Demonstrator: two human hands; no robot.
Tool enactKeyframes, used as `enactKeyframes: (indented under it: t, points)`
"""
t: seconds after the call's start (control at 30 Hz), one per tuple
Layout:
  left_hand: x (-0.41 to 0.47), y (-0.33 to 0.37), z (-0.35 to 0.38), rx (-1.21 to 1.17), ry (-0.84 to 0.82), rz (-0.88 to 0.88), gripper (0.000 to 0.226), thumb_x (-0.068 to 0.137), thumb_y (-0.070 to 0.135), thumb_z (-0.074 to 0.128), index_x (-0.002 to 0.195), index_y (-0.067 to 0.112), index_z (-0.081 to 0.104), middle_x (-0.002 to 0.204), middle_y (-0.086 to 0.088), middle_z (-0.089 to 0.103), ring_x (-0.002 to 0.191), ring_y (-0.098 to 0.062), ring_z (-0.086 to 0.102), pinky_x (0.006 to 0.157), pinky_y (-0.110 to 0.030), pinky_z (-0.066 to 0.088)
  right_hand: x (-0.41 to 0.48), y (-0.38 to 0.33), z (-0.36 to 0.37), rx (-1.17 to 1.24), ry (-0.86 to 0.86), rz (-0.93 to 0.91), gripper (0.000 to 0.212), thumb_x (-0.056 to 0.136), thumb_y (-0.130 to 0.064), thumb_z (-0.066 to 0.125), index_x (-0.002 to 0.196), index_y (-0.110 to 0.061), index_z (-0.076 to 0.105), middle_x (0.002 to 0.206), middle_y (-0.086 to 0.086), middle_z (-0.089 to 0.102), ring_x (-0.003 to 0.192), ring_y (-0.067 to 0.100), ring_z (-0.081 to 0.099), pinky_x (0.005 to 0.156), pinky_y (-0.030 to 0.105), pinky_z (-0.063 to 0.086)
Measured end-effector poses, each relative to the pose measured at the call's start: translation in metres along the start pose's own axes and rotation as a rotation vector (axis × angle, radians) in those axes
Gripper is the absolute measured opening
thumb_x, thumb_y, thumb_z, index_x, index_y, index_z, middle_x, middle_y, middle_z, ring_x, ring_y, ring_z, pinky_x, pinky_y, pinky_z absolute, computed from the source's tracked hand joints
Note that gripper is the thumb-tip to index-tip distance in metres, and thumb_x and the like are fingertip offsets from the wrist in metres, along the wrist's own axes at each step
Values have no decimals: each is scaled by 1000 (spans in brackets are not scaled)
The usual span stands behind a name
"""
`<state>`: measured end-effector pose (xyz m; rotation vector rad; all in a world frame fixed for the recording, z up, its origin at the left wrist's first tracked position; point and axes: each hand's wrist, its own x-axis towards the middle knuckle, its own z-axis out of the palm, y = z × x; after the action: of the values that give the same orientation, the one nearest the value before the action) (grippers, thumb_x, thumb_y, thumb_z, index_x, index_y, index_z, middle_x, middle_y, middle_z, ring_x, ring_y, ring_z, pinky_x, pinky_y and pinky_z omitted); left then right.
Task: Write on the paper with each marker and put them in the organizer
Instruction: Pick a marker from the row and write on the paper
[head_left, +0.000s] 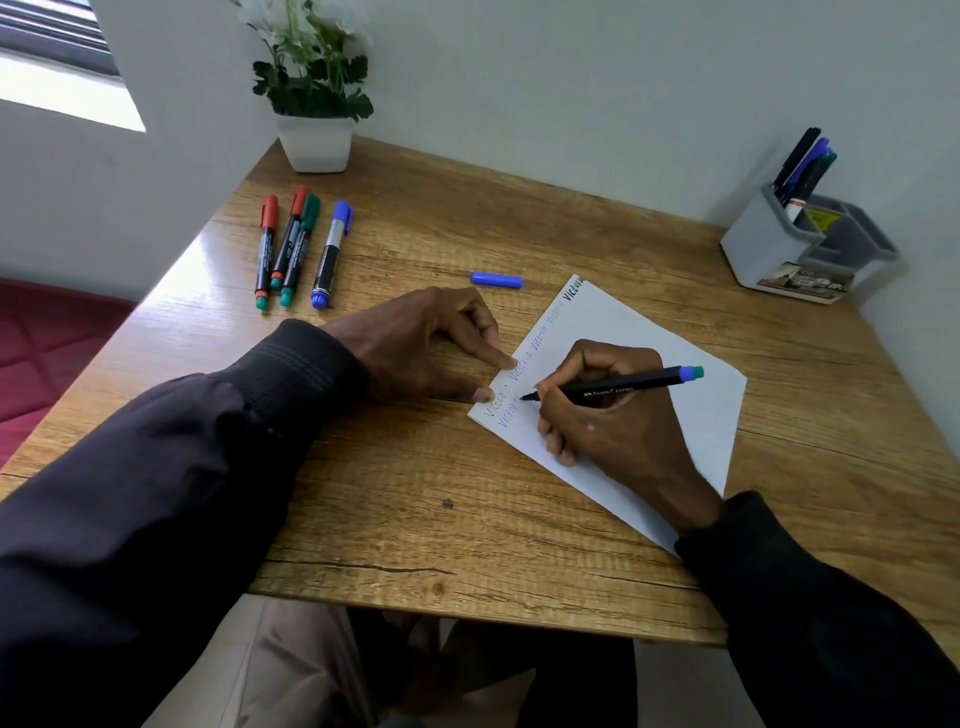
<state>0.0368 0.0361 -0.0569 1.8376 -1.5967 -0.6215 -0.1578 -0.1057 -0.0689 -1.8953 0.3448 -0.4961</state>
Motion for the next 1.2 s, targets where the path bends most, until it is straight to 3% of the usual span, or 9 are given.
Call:
enactKeyframes:
  t: [0.2, 0.33, 0.57, 0.63, 0.7, 0.8, 0.9, 1.0, 1.2]
  points:
    - [0, 0, 0, 16, 2, -5, 36, 77, 30, 80, 112, 34, 72, 115, 17, 55, 108, 7, 48, 86, 1, 39, 3, 3, 0, 15, 12, 12, 22, 89, 10, 69, 70, 0, 64, 56, 14, 67, 41, 27, 64, 40, 27, 49]
    - [0, -1, 1, 14, 5, -17, 35, 77, 32, 80, 111, 36, 72, 116, 18, 56, 108, 6, 50, 88, -3, 42, 3, 3, -6, 154, 72, 6, 19, 94, 16, 60, 76, 9, 63, 62, 21, 68, 44, 30, 63, 41, 29, 49]
    - [0, 4, 0, 18, -10, -53, 36, 80, 32, 78, 115, 37, 70, 116, 19, 54, 108, 7, 47, 85, 2, 39, 10, -1, -15, 329, 131, 50, 12, 98, 7, 61, 88, 9, 68, 73, 24, 70, 56, 30, 65, 51, 29, 52]
    - [-1, 6, -2, -21, -4, -81, 34, 81, 32, 76, 115, 36, 71, 116, 18, 56, 107, 6, 49, 85, -3, 44, 11, -1, -18, 354, 152, 45, 10, 98, 6, 62, 95, 9, 70, 79, 24, 71, 63, 30, 67, 58, 29, 55]
    - [0, 7, -2, -35, 60, -82, 31, 83, 29, 75, 114, 34, 72, 114, 14, 59, 104, 0, 54, 85, -12, 50, 11, 1, -21, 388, 167, 37, 14, 100, 1, 61, 103, 9, 72, 86, 26, 73, 71, 32, 70, 64, 31, 57]
    - [6, 8, -3, -87, 293, -96, 29, 82, 20, 76, 111, 25, 74, 110, 6, 63, 97, -6, 61, 82, -19, 55, 15, 0, -25, 479, 182, 49, 32, 99, -16, 53, 106, 8, 74, 93, 28, 73, 75, 33, 70, 65, 33, 58]
    - [21, 2, -5, -37, 466, -201, 31, 82, 22, 76, 113, 25, 71, 114, 6, 60, 101, -7, 58, 81, -21, 54, 21, -1, -32, 490, 249, 49, 27, 94, -16, 52, 98, 3, 71, 79, 21, 70, 65, 29, 65, 56, 32, 53]
    - [39, -3, -5, 29, 514, -262, 34, 81, 23, 77, 114, 24, 70, 118, 5, 57, 105, -10, 55, 80, -16, 47, 27, 2, -40, 430, 300, 26, 14, 99, 0, 57, 90, -3, 67, 76, 17, 69, 61, 27, 64, 54, 31, 50]
    - [58, -4, -1, 83, 507, -258, 23, 82, 20, 77, 104, 21, 75, 109, 1, 63, 100, -12, 58, 86, -32, 55, 36, 4, -55, 392, 200, 8, 19, 100, 1, 58, 107, 1, 76, 102, 24, 78, 82, 38, 76, 69, 31, 59]
